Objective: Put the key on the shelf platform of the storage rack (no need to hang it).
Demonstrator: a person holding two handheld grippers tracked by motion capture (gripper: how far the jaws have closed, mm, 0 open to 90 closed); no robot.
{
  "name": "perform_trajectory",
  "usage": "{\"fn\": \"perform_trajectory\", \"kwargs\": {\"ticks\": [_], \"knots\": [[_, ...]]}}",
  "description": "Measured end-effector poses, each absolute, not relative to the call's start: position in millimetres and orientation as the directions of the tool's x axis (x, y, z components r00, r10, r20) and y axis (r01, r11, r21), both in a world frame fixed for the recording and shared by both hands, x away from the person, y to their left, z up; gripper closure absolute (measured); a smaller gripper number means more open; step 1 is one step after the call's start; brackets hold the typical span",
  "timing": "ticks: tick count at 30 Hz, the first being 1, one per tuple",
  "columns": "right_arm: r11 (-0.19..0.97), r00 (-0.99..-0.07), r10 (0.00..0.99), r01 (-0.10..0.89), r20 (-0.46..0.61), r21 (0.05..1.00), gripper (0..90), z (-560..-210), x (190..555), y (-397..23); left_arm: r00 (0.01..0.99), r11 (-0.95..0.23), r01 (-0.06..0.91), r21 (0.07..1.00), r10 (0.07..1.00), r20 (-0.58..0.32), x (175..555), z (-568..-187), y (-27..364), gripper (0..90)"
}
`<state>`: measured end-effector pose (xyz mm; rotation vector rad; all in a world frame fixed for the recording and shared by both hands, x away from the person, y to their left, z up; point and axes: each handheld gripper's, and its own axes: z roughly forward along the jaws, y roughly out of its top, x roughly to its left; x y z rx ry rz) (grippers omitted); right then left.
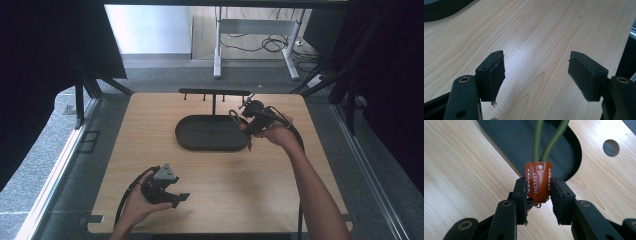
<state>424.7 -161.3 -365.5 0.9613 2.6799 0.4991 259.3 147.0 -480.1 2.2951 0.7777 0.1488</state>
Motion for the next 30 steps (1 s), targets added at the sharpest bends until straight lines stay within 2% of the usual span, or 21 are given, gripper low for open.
{"fn": "perform_trajectory", "kwargs": {"ticks": [30], "knots": [[0.709,-0.739,0.665,0.582,-0.104,0.398,67.5,-370.6,443.4,-156.3,0.813,-0.579,0.492,0.650,0.572,-0.107,259.5,-480.7,146.8,30.2]]}}
